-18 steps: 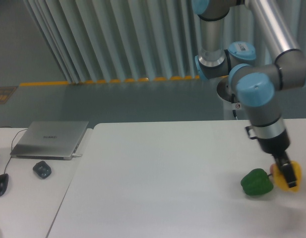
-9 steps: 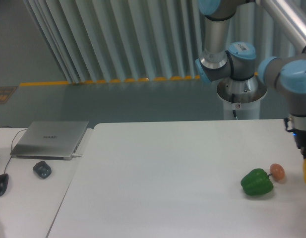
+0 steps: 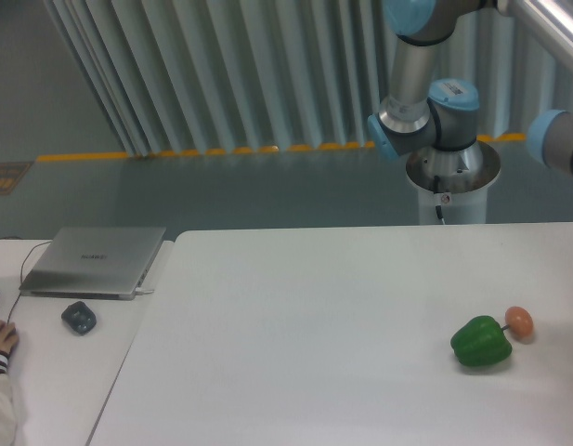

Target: Place the yellow pepper in a basket

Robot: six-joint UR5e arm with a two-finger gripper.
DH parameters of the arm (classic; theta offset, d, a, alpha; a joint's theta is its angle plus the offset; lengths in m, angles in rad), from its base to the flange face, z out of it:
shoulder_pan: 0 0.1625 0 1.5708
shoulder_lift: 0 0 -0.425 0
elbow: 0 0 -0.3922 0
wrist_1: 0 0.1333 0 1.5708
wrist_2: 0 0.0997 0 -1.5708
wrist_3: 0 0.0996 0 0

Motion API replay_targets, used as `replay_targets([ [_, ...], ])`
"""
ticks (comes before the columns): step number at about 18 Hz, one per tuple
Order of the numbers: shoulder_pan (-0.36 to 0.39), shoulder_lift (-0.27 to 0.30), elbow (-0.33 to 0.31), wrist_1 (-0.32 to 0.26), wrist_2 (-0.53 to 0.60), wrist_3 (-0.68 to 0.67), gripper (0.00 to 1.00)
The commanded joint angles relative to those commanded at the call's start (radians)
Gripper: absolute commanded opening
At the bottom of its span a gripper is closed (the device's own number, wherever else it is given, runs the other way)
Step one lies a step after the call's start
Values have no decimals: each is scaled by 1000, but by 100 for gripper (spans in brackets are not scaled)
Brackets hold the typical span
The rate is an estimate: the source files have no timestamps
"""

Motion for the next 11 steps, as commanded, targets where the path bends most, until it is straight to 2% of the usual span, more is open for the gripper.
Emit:
replay_targets([
  [2,14,2,3,0,-31,0,63],
  [7,17,-17,18,8,-28,-3,63],
  [11,38,-41,14,31,13,-2,63],
])
